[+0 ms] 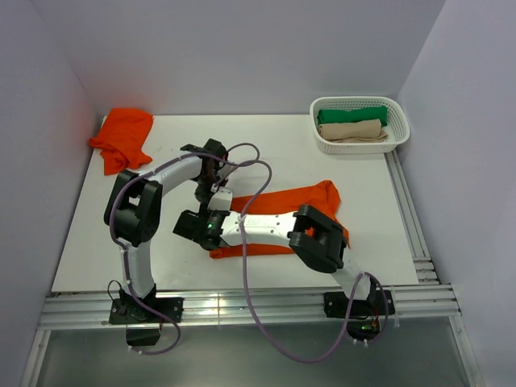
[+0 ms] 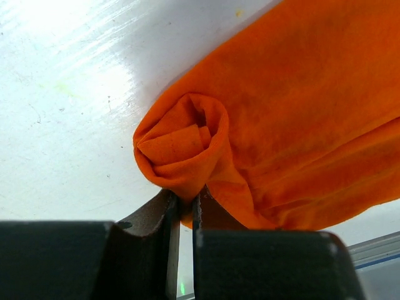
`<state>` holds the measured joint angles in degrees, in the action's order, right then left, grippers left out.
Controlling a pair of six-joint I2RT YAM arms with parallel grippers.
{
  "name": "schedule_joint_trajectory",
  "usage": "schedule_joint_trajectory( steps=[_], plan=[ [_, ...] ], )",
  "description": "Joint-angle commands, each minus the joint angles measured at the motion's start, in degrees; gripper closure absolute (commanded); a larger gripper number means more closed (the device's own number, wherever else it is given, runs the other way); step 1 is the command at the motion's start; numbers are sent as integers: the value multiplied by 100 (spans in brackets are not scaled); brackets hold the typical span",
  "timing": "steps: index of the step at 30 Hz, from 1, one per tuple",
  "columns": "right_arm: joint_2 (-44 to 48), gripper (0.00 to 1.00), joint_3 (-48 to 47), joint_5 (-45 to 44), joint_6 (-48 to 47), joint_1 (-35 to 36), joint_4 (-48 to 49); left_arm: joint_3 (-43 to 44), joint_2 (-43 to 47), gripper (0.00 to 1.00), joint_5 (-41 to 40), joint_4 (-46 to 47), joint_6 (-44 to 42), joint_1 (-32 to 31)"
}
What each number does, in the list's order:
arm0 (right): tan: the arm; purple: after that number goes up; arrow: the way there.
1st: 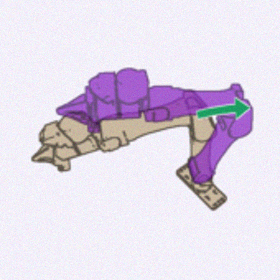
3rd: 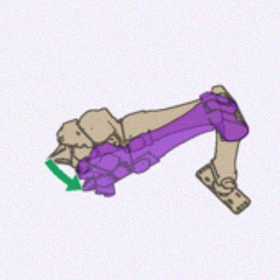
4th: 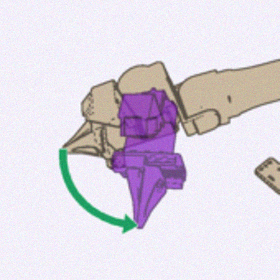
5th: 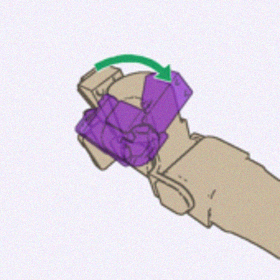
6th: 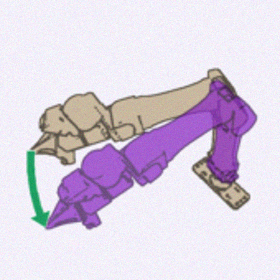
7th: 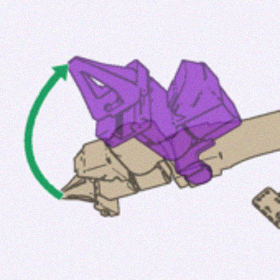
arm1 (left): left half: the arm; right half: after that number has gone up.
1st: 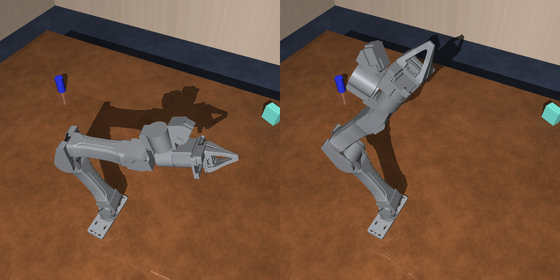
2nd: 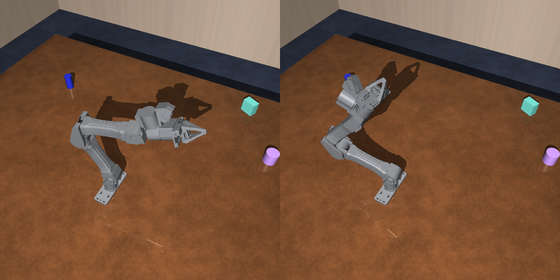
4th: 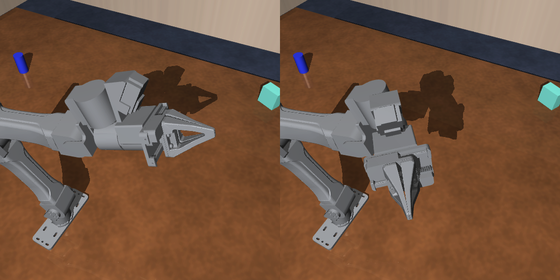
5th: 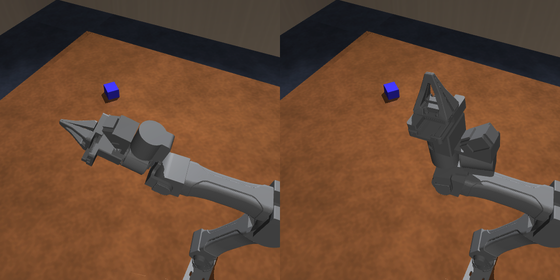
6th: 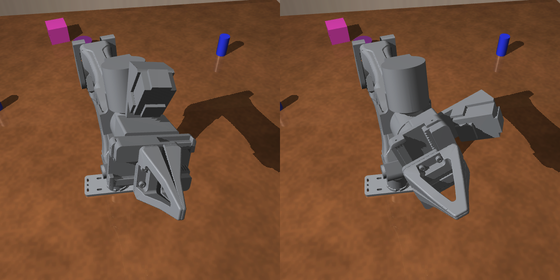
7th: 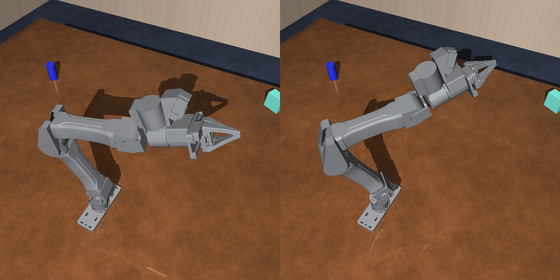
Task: Roll the t-shirts
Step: Roll the tshirt
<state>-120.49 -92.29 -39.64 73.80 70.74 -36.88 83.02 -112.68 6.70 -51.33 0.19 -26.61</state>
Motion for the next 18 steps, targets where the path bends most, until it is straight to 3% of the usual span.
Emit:
schedule_joint_trajectory(
  steps=[1, 7, 18],
  plan=[
    [-273, 44, -499, -738, -208, 1, -732, 258, -87, 100, -151, -202, 157, -55],
    [-616, 44, -1114, -1028, -217, 115, -1250, 311, -149, 99, -204, -255, 201, -134],
    [-985, 45, -1537, -1169, -638, 265, -1207, 425, -263, 99, -239, -316, 271, -257]
  ],
)
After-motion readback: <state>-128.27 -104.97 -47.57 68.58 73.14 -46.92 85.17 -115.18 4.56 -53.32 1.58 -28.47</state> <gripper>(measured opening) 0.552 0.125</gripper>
